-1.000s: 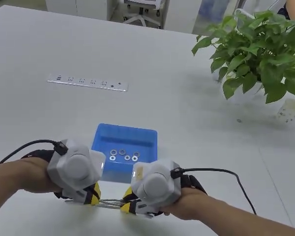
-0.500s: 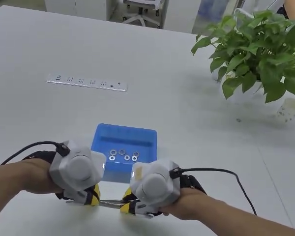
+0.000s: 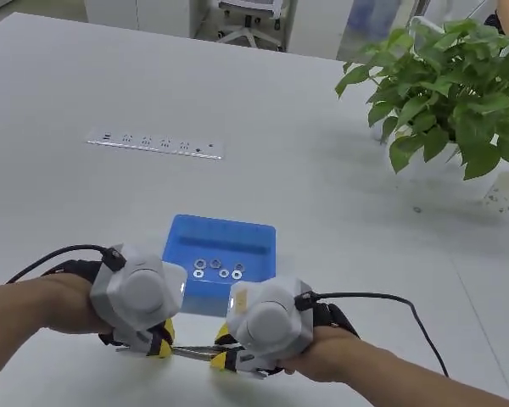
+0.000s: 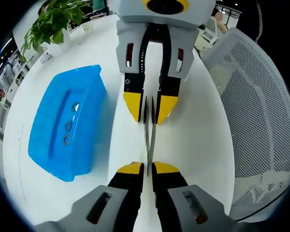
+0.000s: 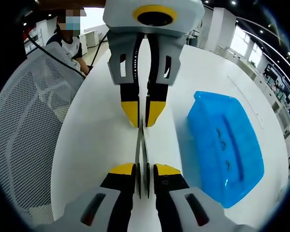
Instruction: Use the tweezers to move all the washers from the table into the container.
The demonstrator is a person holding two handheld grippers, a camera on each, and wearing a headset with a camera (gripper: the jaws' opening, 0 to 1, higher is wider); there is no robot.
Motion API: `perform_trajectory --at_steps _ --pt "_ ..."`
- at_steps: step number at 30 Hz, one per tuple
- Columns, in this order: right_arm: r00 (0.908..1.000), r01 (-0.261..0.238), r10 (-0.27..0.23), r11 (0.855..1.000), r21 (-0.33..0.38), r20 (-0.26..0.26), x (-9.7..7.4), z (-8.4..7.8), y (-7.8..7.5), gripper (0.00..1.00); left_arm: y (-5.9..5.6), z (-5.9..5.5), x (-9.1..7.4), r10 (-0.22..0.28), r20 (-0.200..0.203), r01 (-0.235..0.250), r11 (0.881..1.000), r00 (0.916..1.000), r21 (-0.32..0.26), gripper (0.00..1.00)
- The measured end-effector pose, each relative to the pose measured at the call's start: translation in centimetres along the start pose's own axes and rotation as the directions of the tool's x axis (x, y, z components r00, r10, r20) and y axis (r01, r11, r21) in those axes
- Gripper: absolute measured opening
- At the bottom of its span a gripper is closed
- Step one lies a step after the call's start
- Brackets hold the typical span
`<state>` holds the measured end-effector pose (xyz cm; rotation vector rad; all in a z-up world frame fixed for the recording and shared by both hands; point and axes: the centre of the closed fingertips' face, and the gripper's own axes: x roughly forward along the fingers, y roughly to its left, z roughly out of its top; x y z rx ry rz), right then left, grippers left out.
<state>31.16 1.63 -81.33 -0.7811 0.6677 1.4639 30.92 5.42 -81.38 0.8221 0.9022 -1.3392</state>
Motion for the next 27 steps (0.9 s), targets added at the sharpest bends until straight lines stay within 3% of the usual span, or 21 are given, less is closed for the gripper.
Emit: perform_trajectory --at_steps 7,13,16,21,23,27 --pt "0.9992 0.04 -0.04 0.999 0.004 0.01 -1.3 0.5 -0.7 0.26 -0.1 -0.1 -1.1 0.024 -0.001 -0.024 1.0 0.9997 -0.007 0.2" --pt "0.9946 0.093 -0.094 0.995 0.037 0.044 -3.7 0.5 -1.4 0.36 -0.7 0.4 -2.6 0.039 0.035 -0.037 0.998 0.9986 -0.057 0.3" --pt "0.9903 0.116 -0.121 0.991 0.073 0.069 -4.9 0.4 -1.7 0.41 -0.9 1.1 -3.4 0.062 0.075 -0.055 0.995 0.9953 -0.088 0.37" --pt "0.9778 0.178 -0.189 0.976 0.122 0.09 -7.2 0.0 -2.4 0.5 -1.2 2.1 -5.2 0.09 0.136 -0.072 0.988 0.9866 -0.133 0.51" --pt "0.9686 0.196 -0.218 0.964 0.178 0.118 -8.3 0.1 -2.7 0.53 -1.1 3.0 -6.2 0.119 0.187 -0.088 0.982 0.9752 -0.167 0.54" --pt "0.9593 0.225 -0.254 0.951 0.21 0.123 -9.6 -0.5 -3.1 0.6 -1.1 3.6 -7.3 0.145 0.232 -0.1 0.976 0.9618 -0.193 0.63"
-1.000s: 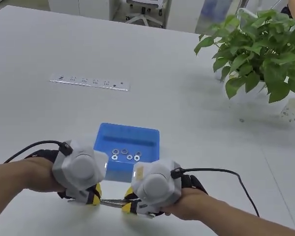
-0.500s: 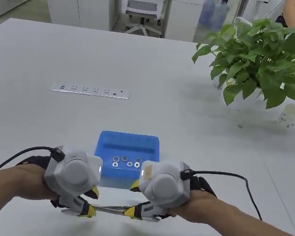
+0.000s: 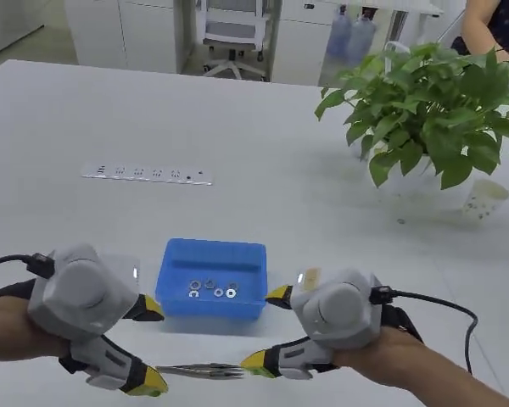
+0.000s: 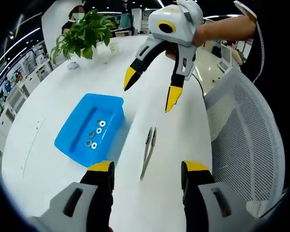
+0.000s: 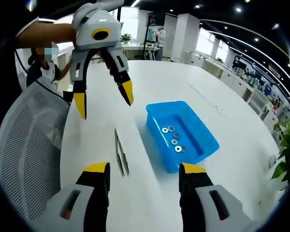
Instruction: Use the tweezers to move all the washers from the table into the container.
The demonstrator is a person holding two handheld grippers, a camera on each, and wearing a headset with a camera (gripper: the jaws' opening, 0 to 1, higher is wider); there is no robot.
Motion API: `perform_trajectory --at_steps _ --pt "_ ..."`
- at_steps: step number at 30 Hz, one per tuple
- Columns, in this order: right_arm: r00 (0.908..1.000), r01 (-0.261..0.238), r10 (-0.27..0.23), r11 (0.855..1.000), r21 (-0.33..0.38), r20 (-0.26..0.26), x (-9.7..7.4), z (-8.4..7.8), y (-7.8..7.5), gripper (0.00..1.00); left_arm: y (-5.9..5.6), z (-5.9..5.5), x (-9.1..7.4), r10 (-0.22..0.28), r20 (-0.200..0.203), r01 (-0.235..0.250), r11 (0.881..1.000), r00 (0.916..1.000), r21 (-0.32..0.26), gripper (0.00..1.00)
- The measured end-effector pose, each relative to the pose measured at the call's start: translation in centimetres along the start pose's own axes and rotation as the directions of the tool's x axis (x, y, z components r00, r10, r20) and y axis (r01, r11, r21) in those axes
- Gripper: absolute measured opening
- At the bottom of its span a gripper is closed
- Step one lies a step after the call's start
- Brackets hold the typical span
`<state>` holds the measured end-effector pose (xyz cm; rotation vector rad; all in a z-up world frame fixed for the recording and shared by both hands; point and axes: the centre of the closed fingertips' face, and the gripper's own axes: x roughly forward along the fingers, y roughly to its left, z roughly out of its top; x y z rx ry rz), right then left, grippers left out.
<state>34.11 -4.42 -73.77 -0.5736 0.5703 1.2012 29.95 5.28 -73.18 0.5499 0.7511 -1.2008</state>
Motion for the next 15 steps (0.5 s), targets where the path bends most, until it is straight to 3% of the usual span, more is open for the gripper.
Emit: perform_trajectory --at_steps 7,15 --pt "0.9973 0.063 -0.066 0.994 0.084 0.032 -2.4 -0.9 -1.4 0.71 -0.5 0.7 -1.3 0.019 0.064 -0.017 0.999 0.9978 -0.034 0.73" --pt "0.9945 0.09 -0.095 0.99 0.106 0.045 -4.3 -1.5 -1.6 0.83 -0.5 1.3 -2.9 0.064 0.125 -0.055 0.996 0.9901 -0.073 0.84"
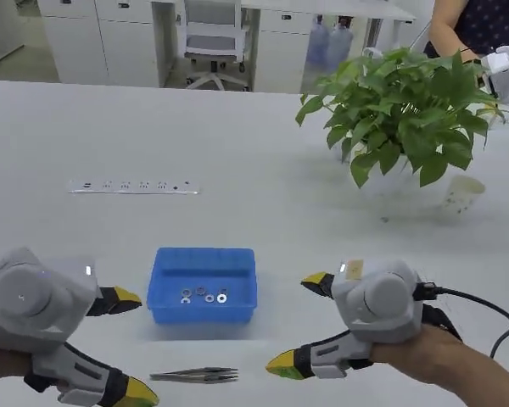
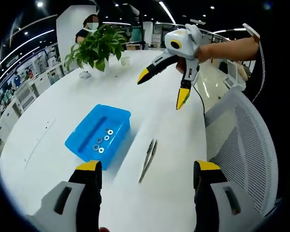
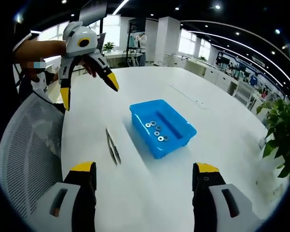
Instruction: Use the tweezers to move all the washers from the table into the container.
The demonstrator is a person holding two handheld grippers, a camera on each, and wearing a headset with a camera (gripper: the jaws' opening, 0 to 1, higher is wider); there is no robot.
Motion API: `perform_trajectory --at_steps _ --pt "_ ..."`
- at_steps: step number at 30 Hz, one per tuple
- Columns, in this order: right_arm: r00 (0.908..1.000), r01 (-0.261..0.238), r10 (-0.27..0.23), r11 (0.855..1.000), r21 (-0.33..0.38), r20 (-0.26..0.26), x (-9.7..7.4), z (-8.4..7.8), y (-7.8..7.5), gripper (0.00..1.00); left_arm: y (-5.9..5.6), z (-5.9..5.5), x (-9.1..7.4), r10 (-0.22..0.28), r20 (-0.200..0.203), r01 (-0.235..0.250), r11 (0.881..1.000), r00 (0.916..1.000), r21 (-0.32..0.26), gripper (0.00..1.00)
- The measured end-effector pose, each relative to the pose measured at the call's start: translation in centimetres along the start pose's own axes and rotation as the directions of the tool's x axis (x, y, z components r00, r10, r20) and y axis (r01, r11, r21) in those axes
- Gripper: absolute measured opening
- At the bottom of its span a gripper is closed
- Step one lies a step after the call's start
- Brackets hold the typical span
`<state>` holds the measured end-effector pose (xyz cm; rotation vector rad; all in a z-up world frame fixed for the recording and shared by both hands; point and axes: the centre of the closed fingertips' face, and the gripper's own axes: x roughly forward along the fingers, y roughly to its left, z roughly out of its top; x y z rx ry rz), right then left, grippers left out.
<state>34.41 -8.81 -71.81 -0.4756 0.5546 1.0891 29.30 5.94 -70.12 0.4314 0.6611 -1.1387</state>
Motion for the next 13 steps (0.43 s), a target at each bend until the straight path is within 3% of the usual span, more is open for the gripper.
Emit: perform_trajectory --at_steps 7,13 --pt "0.9997 0.012 -0.013 1.0 0.019 0.021 -1.1 -0.1 0.1 0.9 0.8 1.4 -1.0 0.049 0.085 -0.047 0.999 0.9951 -0.027 0.9" --pt "0.9998 0.005 -0.005 1.0 0.025 0.021 -1.1 -0.5 0.5 0.94 1.6 1.7 -1.1 0.076 0.093 -0.075 0.997 0.9928 -0.007 0.95"
